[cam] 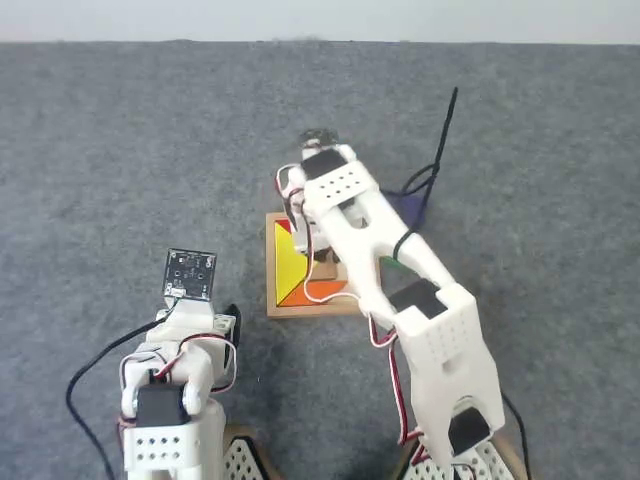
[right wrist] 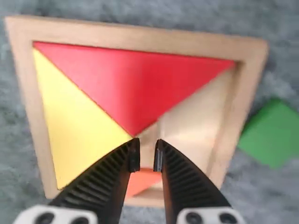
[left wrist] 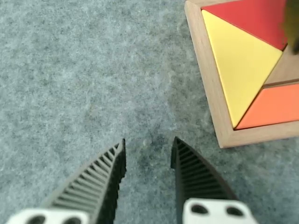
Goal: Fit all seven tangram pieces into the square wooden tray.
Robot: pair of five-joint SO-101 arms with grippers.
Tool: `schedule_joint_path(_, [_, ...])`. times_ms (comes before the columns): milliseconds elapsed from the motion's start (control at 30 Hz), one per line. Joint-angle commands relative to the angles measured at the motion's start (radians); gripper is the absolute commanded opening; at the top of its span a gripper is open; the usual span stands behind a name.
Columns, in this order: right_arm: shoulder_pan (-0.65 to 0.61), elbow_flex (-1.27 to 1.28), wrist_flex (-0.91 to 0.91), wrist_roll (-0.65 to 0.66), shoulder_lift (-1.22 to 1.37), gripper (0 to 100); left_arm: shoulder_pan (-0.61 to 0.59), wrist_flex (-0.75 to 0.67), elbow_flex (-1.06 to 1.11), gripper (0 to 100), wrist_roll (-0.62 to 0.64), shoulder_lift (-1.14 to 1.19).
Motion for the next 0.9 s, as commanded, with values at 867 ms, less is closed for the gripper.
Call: schedule_joint_path(867, [0.122,0.229,-0.142,0.063,-0.274,6.1,0.003,0.009,-0.008,15,-0.006,-0.028])
